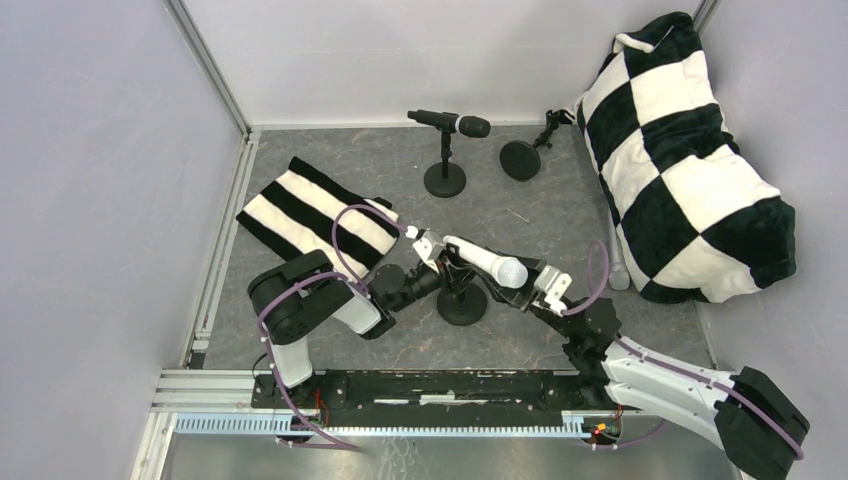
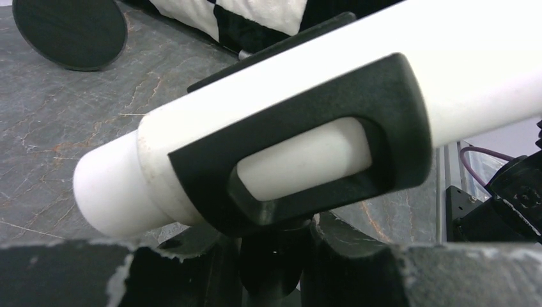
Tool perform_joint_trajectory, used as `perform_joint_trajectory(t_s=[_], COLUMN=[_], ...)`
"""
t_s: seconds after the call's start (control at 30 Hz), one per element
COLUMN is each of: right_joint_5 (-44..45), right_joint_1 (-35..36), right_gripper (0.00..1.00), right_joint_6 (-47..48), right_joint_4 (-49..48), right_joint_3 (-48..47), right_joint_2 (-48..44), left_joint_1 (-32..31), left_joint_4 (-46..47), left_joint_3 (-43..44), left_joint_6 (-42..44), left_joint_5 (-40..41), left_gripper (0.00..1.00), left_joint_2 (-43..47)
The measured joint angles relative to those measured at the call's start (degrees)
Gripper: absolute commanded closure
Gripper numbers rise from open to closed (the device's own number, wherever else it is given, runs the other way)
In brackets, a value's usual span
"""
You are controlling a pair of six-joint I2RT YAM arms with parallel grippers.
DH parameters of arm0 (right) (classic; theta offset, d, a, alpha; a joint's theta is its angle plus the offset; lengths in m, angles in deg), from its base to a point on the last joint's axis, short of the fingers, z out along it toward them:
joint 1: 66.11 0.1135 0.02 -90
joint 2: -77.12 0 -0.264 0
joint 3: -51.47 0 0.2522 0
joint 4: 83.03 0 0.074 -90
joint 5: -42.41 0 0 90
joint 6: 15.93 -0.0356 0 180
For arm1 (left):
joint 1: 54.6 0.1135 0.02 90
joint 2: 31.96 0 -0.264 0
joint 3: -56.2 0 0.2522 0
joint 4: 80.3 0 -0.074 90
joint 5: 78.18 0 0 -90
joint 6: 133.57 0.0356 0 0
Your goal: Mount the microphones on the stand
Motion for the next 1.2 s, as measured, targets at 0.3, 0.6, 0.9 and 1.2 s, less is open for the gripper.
perform_joint_trajectory(t_s=[0.3, 0.6, 0.9, 1.2], right_joint_5=[1.18, 2.69, 6.78, 9.07], right_joint_1=[0.02, 0.02, 0.02, 0.0], right_gripper=[0.28, 0.24, 0.23, 0.26], right_joint_6=[-6.4, -11.82, -15.17, -19.78], right_joint_4=[28.94, 52.7, 78.23, 90.16], right_joint_3=[-1.09, -8.87, -32.3, -38.4], right_joint_2=[-11.47, -24.98, -19.04, -11.32], left_joint_1=[-0.04, -0.07, -0.07, -0.07], left_joint_4=[0.26, -0.02, -1.16, -1.49], left_joint_3=[-0.31, -0.15, -0.04, -0.04], left_joint_6=[0.55, 3.78, 9.88, 12.28], left_joint_5=[3.19, 6.45, 7.28, 7.08], left_gripper=[0.96, 0.98, 0.98, 0.98], left_joint_2=[0.17, 0.2, 0.31, 0.31])
